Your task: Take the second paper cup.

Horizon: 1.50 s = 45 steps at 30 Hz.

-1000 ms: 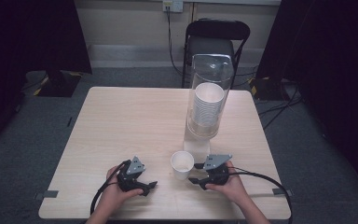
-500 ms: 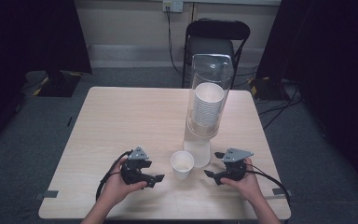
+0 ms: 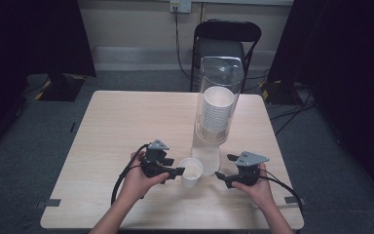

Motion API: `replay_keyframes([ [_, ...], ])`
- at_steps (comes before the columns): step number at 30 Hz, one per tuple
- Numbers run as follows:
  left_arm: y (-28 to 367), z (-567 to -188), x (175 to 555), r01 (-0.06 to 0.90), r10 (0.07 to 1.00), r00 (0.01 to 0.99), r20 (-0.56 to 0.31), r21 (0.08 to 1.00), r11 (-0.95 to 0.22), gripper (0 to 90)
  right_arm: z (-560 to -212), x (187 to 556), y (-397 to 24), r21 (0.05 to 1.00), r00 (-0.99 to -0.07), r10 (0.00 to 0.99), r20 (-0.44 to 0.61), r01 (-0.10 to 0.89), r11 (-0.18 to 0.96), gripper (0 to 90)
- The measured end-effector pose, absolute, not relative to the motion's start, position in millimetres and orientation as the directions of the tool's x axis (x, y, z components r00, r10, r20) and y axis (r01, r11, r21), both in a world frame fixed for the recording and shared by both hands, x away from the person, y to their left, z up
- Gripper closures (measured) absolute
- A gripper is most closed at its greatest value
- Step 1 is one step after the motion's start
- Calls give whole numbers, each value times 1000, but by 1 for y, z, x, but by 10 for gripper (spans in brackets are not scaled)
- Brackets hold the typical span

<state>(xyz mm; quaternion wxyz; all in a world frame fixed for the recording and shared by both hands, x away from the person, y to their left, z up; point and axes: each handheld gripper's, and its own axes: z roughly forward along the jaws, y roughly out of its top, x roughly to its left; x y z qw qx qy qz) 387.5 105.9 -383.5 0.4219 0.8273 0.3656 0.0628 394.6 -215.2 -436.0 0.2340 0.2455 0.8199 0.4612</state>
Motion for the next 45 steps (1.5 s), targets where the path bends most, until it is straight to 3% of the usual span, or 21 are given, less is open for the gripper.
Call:
replay_keyframes([
  [2,100,-387,392,582,666,711,-226,721,-376,506,-436,396,-216,874,-765,625,-158,186,449,171],
  [6,92,-389,398,610,707,683,-186,677,-411,721,-431,398,-215,898,-742,652,-154,170,405,173],
  [9,91,-391,401,619,725,667,-172,669,-411,825,-425,399,-212,921,-719,679,-150,147,360,175],
  [28,148,-381,407,692,826,545,-143,634,-347,847,-403,417,-184,965,-688,710,-148,57,257,229],
  [32,148,-383,409,691,829,541,-141,636,-343,819,-401,423,-179,970,-689,712,-138,52,238,248],
  [37,148,-384,409,663,818,557,-142,669,-336,717,-397,425,-176,982,-690,718,-92,56,181,274],
  [39,149,-384,407,643,801,578,-154,691,-331,593,-398,426,-175,980,-705,702,-102,50,193,341],
  [41,150,-382,405,621,795,591,-138,707,-339,492,-397,426,-175,978,-707,698,-111,46,202,341],
  [45,152,-378,398,598,762,627,-163,727,-337,414,-395,428,-174,977,-711,694,-114,46,207,332],
])
